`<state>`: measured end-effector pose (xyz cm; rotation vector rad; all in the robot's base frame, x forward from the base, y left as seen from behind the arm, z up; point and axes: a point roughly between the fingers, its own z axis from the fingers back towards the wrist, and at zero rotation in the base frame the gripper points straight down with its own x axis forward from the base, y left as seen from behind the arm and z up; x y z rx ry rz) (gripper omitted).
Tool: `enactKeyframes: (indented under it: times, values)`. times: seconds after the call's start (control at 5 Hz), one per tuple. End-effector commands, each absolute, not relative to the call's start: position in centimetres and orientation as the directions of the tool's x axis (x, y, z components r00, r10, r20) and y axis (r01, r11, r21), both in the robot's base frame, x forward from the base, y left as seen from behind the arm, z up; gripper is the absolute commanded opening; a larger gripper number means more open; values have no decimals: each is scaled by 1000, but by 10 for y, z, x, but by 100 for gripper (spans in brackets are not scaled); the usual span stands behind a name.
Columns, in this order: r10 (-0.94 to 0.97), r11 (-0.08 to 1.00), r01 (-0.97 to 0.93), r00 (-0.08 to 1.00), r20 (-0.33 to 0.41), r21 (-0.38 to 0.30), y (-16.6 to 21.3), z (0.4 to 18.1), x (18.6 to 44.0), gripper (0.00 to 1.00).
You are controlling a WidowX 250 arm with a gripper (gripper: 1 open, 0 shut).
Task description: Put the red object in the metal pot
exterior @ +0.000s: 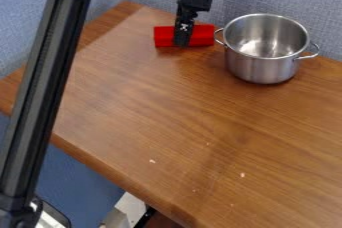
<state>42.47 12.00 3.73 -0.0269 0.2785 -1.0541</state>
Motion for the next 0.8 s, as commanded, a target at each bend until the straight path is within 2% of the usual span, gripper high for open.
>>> enactKeyframes:
  times: [0.0,0.4,0.6]
  values:
    - [-844,522,852,509,-171,-39,128,86,426,0]
    - [-827,544,839,542,-149,29,127,109,415,0]
    - [-824,543,836,548,-141,78,117,131,409,0]
